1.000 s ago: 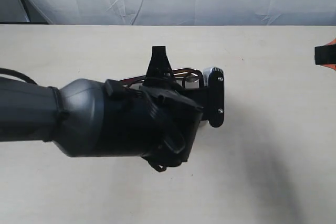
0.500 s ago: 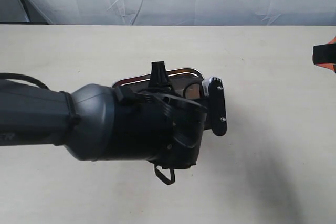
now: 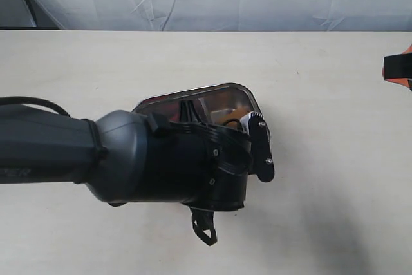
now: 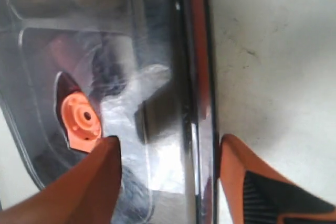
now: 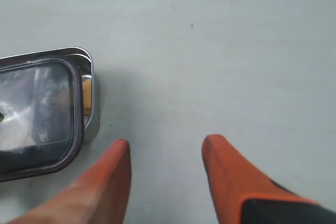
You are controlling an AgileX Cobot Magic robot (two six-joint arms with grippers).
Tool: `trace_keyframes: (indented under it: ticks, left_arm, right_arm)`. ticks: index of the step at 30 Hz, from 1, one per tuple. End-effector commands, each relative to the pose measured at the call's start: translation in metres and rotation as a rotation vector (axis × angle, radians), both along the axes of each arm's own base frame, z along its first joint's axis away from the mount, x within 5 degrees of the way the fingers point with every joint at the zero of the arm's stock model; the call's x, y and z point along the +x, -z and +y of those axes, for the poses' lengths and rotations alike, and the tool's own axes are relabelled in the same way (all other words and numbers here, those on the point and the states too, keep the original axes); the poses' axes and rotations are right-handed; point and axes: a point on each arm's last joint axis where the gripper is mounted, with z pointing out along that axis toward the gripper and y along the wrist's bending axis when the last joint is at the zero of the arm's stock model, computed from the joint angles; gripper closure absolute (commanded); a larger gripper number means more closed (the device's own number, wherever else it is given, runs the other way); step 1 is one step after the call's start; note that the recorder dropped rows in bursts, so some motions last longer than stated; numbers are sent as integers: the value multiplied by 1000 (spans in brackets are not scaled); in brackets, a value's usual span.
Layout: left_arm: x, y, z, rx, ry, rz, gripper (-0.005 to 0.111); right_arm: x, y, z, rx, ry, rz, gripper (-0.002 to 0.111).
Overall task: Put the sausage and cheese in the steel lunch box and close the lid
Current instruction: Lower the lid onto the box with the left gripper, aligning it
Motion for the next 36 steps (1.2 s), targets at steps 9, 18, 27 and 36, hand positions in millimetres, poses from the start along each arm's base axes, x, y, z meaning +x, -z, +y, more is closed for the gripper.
trace_keyframes:
  ticks: [9,18,27,36]
  left_arm:
    - [10,-5,1,10,28,-87,54]
    - [28,-6,13,16,-25,-94,54]
    - [27,-6,14,13,-44,-83,54]
    - [23,-24,16,-49,-64,-76,54]
  right_arm:
    - [-1,-2,0,4,1,0,63]
    - [-2,-2,0,19,2,6,63]
    - [-2,-2,0,19,2,6,63]
    - [-2,-2,0,19,2,6,63]
